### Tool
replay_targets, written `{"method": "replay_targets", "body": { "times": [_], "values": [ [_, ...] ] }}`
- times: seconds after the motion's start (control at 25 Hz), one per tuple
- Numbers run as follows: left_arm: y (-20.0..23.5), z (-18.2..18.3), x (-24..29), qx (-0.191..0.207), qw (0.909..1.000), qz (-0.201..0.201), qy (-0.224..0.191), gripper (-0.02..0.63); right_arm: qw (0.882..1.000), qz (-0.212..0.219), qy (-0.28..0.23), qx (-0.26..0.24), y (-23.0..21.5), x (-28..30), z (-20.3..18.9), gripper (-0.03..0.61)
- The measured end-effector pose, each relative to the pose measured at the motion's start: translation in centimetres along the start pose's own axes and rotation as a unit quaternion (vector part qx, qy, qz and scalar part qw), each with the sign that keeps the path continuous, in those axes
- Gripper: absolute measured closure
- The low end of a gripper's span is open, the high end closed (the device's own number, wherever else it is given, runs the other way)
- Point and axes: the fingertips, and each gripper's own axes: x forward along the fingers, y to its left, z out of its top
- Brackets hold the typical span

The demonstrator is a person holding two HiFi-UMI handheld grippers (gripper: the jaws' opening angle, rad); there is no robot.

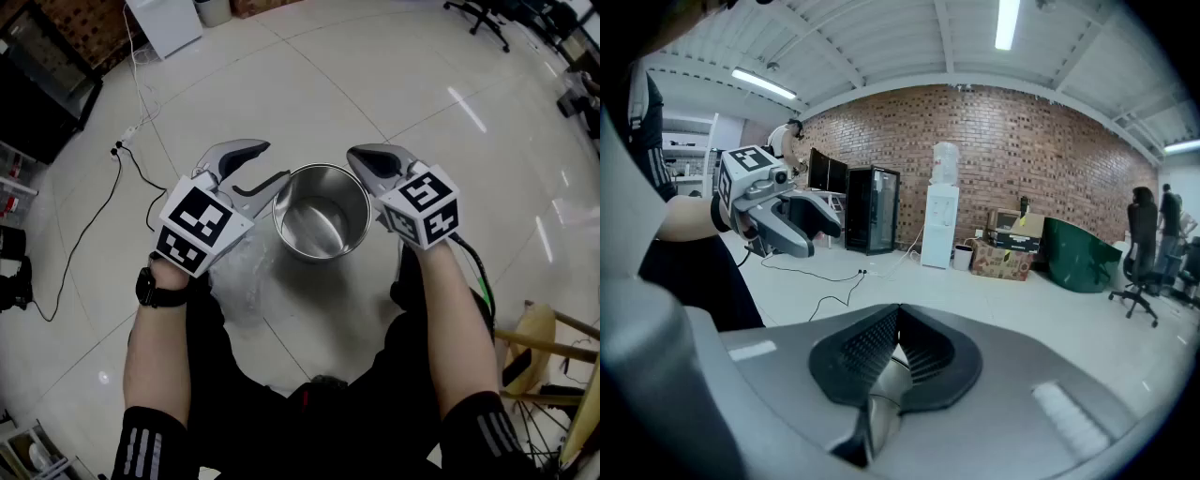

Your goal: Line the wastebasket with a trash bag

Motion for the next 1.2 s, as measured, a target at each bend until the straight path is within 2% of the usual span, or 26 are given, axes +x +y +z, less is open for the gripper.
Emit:
{"method": "replay_targets", "body": {
  "times": [0.4, 0.56, 0.68, 1.0, 1.2],
  "values": [
    [-0.1, -0.1, -0.4, 0.007, 0.9999, -0.006, 0.004, 0.422, 1.0, 0.004, -0.008, -0.006, 0.6, 0.4, 0.4, 0.567],
    [0.0, -0.2, -0.7, 0.007, 1.0, -0.002, 0.004, 0.422, 1.0, 0.016, -0.015, -0.007, 1.2, 0.9, 0.6, 0.466],
    [0.3, -0.4, -1.2, 0.005, 1.0, 0.003, 0.004, 0.422, 0.999, 0.027, -0.01, -0.014, 2.1, 1.6, 0.5, 0.453],
    [2.0, -0.8, -3.2, -0.001, 0.9997, 0.025, -0.002, 0.417, 0.996, 0.074, 0.003, -0.056, 6.0, 4.0, 0.3, 0.402],
    [2.9, -0.9, -4.7, -0.007, 0.9993, 0.035, -0.007, 0.417, 0.985, 0.129, 0.019, -0.115, 10.8, 6.1, -0.5, 0.384]
  ]
}}
